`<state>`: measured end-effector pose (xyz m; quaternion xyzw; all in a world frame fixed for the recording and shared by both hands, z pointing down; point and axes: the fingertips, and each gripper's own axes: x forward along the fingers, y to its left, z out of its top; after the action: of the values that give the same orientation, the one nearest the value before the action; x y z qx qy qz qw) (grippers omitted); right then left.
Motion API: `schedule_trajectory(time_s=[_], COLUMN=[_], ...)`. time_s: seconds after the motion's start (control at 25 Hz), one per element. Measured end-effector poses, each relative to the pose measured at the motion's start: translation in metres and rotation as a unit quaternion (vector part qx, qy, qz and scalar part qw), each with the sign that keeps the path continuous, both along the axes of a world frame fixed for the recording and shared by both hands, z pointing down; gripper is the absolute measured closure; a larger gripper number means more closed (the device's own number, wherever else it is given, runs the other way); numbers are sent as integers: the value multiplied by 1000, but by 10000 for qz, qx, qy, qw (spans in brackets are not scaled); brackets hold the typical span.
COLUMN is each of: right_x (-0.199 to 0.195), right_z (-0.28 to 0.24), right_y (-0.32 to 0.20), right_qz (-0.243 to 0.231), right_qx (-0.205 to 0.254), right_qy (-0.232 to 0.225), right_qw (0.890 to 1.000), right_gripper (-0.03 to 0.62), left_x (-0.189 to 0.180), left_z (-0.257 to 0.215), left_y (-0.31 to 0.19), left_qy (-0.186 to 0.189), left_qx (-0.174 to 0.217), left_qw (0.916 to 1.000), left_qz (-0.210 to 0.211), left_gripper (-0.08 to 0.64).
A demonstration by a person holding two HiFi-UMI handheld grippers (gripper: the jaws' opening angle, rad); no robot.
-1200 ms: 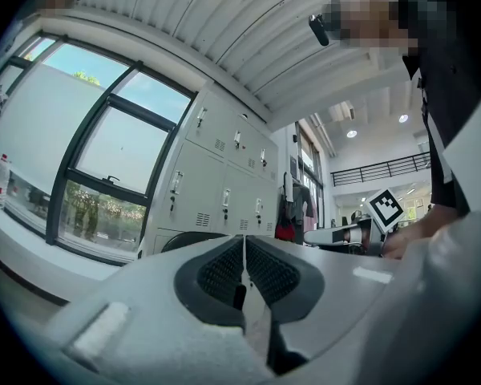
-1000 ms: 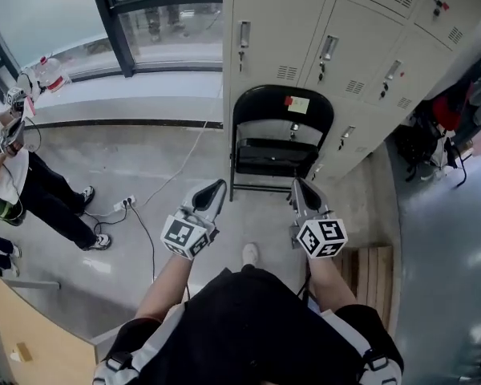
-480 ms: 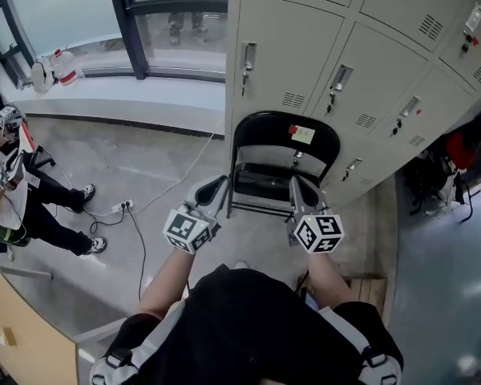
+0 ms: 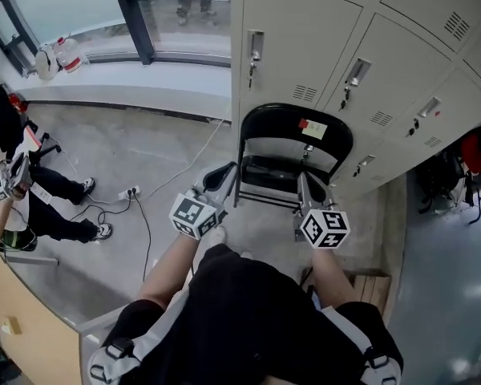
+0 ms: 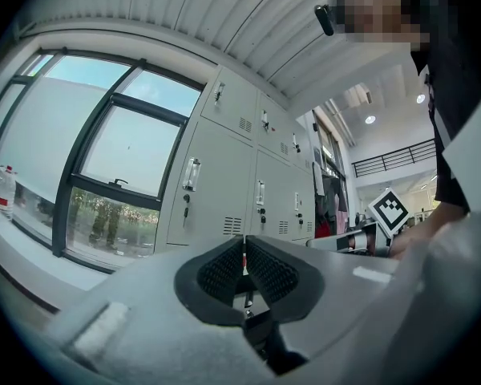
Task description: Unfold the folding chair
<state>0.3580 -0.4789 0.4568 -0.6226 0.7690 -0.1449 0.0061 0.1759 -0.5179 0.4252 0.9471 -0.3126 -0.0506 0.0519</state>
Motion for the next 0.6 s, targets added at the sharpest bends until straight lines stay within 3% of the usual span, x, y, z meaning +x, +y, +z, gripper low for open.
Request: schedule_trajectory(time_s=[0.6], right_x=[-22], right_z=[12], right_y=[-72], right_qz=[162], right_qx=[-370], right_qy=[225], right_qw=[9989], right_gripper=[588], left_x=[-7], left_z=[10], left_y=[-81], left_qy=[-89], left_qx=[-199], left_qw=[9993], left_qz=[312], left_gripper=[552])
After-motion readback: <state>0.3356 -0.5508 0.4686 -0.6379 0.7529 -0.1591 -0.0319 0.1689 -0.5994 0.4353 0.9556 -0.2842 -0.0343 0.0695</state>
